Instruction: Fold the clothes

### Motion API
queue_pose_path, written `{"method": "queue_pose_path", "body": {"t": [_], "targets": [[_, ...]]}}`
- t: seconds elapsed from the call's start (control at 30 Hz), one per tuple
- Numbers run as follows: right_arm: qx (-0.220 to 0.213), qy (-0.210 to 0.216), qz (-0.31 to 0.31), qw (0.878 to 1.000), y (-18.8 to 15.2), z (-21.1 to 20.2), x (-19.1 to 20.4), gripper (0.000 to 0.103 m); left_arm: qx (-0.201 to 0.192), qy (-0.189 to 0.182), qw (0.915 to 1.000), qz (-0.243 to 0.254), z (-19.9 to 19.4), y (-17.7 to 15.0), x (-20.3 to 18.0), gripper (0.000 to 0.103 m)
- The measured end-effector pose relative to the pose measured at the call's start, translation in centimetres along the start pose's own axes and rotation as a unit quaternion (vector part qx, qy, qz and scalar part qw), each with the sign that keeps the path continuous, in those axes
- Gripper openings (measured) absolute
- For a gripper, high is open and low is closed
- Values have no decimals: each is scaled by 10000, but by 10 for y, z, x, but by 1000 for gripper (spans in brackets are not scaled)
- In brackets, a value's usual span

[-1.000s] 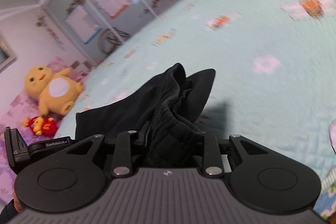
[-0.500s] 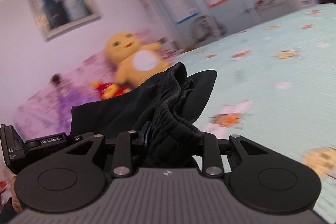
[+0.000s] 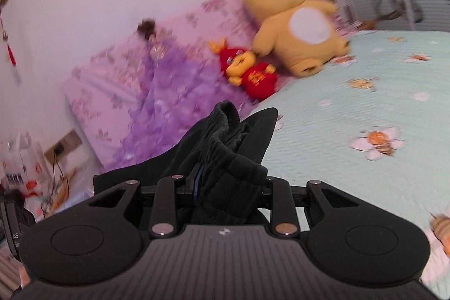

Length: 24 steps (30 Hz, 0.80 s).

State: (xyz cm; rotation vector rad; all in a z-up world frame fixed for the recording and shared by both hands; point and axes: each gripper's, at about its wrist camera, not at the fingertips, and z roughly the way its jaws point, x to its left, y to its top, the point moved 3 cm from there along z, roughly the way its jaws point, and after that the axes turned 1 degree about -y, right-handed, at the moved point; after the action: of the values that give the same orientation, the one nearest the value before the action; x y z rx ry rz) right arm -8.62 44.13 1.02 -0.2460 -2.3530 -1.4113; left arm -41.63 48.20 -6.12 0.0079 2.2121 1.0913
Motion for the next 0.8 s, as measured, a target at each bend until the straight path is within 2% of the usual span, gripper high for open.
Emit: {"method": "queue_pose_path", "body": {"t": [0.03, 0.1, 0.17, 0.23, 0.3, 0.37, 0.43, 0.47, 0.5, 0.57, 0.63, 0.7, 0.73, 0.8], "targets": [[122, 12, -20, 9999, 0, 22, -8, 32, 123, 150, 9998, -53, 11, -3, 15, 31], [435, -419, 154, 9981, -19, 64, -35, 44, 560, 484, 9970, -228, 35, -19, 45, 32], [773, -1229, 611, 9875, -47, 95, -61, 44, 895, 726, 9928, -327, 47, -39, 68, 32], [605, -1706, 495, 9822, -78, 94, -64, 39, 869, 724, 9925, -466, 38, -50, 84, 34], [202, -1766, 101, 9840, -101, 79, -44, 39, 775, 501, 9942, -545, 20, -52, 88, 34], [-99, -1396, -214, 9899, -114, 66, -13, 39, 559, 406, 9963, -514, 1, -48, 84, 34], [-239, -1045, -550, 9927, -119, 65, 23, 45, 362, 368, 9980, -368, -9, -41, 75, 35], [-253, -1017, -765, 9915, -121, 68, 41, 51, 284, 346, 9986, -280, -11, -37, 70, 37], [-204, -1030, -969, 9897, -125, 76, 55, 55, 207, 324, 9991, -191, -14, -34, 66, 40], [32, -1162, -1307, 9846, -137, 94, 69, 55, 51, 280, 9996, -14, -18, -26, 56, 44], [444, -1559, -1490, 9755, -157, 111, 62, 55, -75, 242, 9995, 171, -20, -20, 47, 44], [904, -2089, -1490, 9623, -183, 117, 35, 52, 3, 255, 9992, 310, -14, -18, 45, 44], [948, -2175, -1387, 9615, -192, 111, 26, 52, 43, 250, 9991, 339, -12, -18, 45, 44], [779, -2099, -1087, 9685, -195, 93, 21, 53, 156, 185, 9987, 444, -7, -28, 42, 44]]}}
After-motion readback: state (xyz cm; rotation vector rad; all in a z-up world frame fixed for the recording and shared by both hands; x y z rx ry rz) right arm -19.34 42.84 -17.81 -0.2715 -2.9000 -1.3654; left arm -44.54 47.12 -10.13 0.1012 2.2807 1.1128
